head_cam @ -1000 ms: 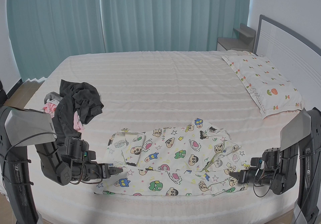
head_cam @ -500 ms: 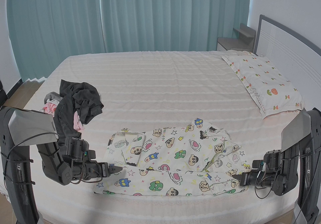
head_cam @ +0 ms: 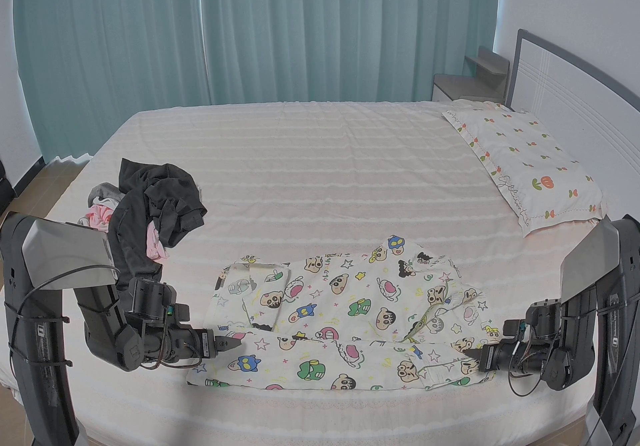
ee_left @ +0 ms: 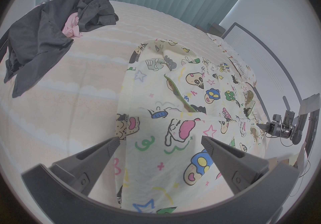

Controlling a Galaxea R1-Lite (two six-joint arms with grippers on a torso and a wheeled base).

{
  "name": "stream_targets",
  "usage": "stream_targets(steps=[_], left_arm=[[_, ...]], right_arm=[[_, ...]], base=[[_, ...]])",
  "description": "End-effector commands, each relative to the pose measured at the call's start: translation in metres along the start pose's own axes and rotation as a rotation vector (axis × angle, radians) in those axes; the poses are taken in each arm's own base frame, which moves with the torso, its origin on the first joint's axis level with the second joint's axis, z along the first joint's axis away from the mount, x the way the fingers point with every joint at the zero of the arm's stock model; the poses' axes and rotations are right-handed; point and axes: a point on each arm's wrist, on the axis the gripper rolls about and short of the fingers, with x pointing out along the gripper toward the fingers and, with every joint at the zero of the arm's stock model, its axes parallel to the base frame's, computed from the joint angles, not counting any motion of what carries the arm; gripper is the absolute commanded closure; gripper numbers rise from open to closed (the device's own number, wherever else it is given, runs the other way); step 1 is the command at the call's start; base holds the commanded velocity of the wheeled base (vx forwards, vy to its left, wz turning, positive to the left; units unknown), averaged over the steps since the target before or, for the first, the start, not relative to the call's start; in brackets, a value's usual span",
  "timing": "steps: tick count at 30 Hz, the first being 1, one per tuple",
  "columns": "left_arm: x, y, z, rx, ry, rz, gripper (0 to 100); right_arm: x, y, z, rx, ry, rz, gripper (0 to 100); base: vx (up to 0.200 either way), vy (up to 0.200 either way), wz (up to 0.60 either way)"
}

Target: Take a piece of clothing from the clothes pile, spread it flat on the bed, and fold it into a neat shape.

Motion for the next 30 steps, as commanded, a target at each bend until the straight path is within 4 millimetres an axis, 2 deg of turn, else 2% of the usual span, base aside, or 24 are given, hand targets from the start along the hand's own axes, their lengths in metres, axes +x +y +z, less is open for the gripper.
stream_targets(steps=[1,4,5,18,23,24,30], left_arm=[[0.003,-0.003,-0.002,0.007,0.008,-0.004,0],[0.004,-0.004,-0.003,0.015,0.009,0.013,0],[0.005,-0.005,-0.004,0.025,0.008,0.029,100],[-0.001,-0.003,-0.004,0.011,0.004,0.05,100],[-0.013,-0.005,-0.004,0.011,-0.013,0.081,100],[-0.02,-0.007,-0.006,0.015,-0.01,0.081,100],[-0.03,-0.008,-0.015,0.012,0.018,0.089,100]], right_arm=[[0.0,0.001,0.002,-0.008,-0.016,0.005,100],[0.0,0.001,0.002,-0.008,-0.016,0.003,100],[0.0,0.001,0.002,-0.012,-0.016,0.005,100],[-0.001,0.0,0.001,-0.017,-0.012,-0.001,100],[-0.002,0.001,0.001,-0.02,-0.013,0.0,100],[-0.004,0.002,0.001,-0.026,-0.013,0.0,100],[-0.007,0.002,0.001,-0.05,-0.013,-0.004,100]], base=[[0.0,0.0,0.0],[0.0,0.0,0.0],[0.0,0.0,0.0],[0.0,0.0,0.0],[0.0,0.0,0.0],[0.0,0.0,0.0],[0.0,0.0,0.0]])
